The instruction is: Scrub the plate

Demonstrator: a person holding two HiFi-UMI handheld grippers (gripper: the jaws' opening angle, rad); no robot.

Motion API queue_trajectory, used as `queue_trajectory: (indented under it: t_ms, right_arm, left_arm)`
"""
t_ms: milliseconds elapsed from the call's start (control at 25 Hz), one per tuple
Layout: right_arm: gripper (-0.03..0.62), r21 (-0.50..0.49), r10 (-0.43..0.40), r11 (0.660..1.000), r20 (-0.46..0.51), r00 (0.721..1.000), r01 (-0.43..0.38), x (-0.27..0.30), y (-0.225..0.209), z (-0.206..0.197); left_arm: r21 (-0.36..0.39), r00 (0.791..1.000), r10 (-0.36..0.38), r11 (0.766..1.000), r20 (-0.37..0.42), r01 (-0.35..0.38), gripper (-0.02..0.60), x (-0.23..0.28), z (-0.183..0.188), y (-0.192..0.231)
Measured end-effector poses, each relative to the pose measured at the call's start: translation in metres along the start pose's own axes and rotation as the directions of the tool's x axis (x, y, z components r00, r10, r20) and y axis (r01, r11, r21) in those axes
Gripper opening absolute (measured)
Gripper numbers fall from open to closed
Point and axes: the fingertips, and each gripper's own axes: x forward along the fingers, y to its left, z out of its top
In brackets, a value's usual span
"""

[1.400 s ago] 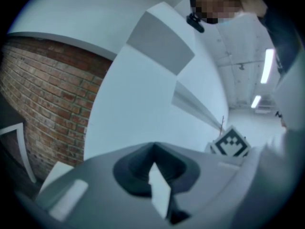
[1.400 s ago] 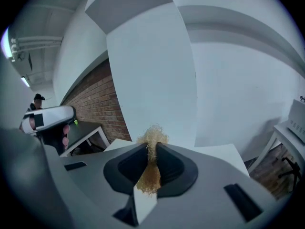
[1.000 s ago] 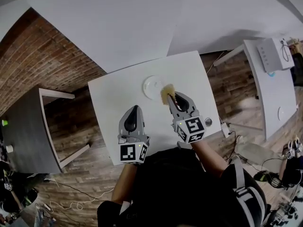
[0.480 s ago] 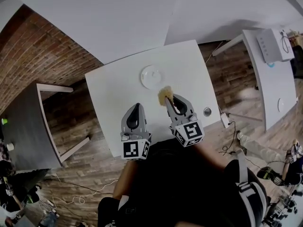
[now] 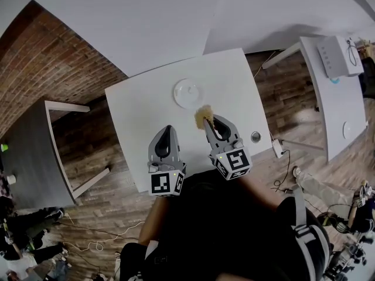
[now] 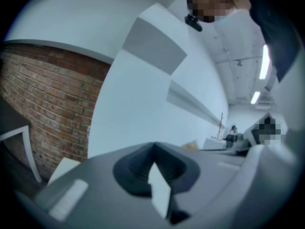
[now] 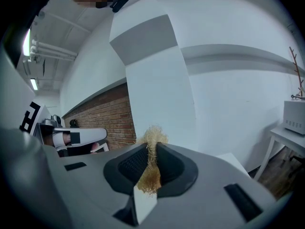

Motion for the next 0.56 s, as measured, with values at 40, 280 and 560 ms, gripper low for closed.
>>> queue_trajectory:
  t_ms: [40,280,560]
  right_arm:
    - [0.049,0.0,0.0,1.0,-0.001,1.0,0.0,-0.0003,0.0004,-0.0002]
    - [0.05,-0.003,0.004,1.0,-0.006,1.0,-0.004,-0.0018,0.0009,-0.0011]
    - [0.05,-0.002,0.01,1.0,-0.013,1.0,-0.01,-0.005,0.002,-0.002]
  left_arm:
    - [0.0,1.0,0.001,1.0,0.0,-0.001,0.003,-0.0003,0.0001,0.0002]
    - [-0.002,1.0,0.001,1.0,0.0,-0.001,0.003,-0.0012,0.0002,-0.0007]
    - [-0.003,1.0,-0.005,1.0,-0.003,0.005,0.003,-0.0025,0.0002,-0.0052]
